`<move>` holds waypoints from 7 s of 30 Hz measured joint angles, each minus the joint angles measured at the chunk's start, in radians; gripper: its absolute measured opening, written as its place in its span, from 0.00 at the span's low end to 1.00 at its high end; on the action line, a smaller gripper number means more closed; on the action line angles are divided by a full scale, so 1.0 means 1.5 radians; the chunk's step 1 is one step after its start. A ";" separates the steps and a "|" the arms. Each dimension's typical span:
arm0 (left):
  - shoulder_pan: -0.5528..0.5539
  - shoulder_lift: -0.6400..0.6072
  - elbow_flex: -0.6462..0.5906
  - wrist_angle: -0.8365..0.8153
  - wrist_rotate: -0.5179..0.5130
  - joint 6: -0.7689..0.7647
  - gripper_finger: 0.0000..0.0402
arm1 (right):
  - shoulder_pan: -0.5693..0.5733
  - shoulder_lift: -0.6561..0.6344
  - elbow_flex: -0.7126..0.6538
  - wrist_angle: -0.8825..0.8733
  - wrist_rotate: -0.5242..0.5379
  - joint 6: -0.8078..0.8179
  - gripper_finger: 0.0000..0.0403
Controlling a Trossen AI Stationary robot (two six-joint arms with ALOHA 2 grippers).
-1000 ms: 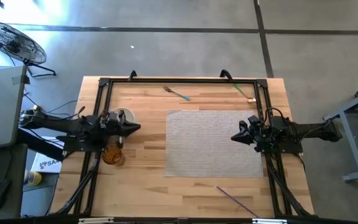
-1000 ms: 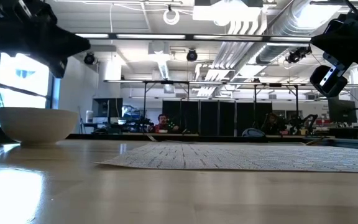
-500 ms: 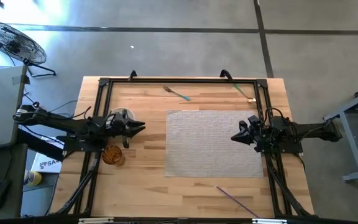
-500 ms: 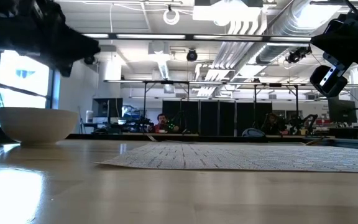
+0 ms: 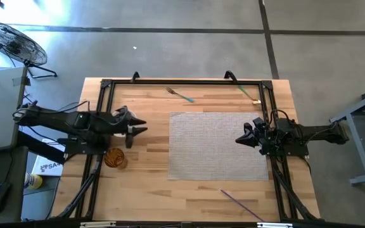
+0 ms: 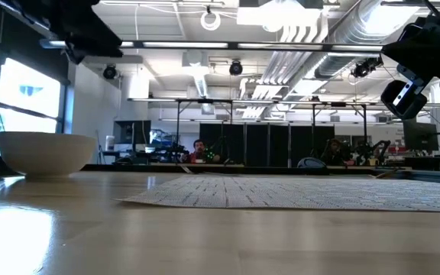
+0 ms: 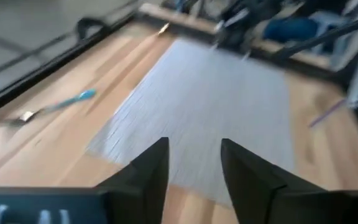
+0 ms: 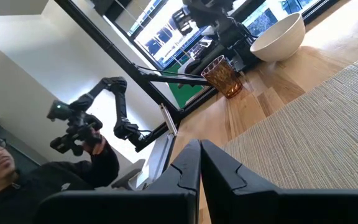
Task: Pick & Place Utensil
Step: Put the white bowl on the gray mat
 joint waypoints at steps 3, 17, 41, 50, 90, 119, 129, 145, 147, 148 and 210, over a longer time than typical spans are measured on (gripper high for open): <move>0.000 0.048 0.058 -0.114 -0.040 -0.055 0.46 | 0.000 0.000 0.000 0.000 0.000 0.000 0.01; 0.000 0.221 0.159 -0.363 -0.049 -0.305 0.63 | 0.000 0.000 0.000 0.002 0.000 0.000 0.01; 0.000 0.312 0.043 -0.341 -0.047 -0.481 0.63 | 0.000 0.000 0.000 0.003 0.000 0.000 0.01; 0.000 0.312 0.016 -0.317 -0.073 -0.474 0.60 | 0.000 0.000 0.000 0.003 0.000 0.000 0.01; 0.000 0.312 0.016 -0.310 -0.072 -0.486 0.08 | 0.000 0.000 0.000 0.003 0.000 0.000 0.01; 0.000 0.312 0.068 -0.245 -0.032 -0.304 0.01 | 0.000 0.000 0.000 0.003 0.000 0.000 0.01; 0.000 0.404 0.152 -0.228 -0.013 -0.182 0.01 | 0.000 0.000 0.000 0.003 0.000 0.000 0.01; 0.000 0.706 0.431 -0.088 0.088 0.271 0.00 | 0.000 0.000 0.000 0.005 0.000 0.000 0.01; 0.000 0.748 0.474 -0.077 0.115 0.343 0.00 | 0.000 0.000 0.000 0.005 0.000 0.000 0.01; 0.000 0.769 0.496 -0.075 0.126 0.376 0.01 | 0.000 0.001 0.000 0.005 0.000 0.000 0.01; 0.064 0.989 0.686 0.066 0.312 0.647 0.05 | 0.000 0.004 0.000 0.003 0.002 0.000 0.01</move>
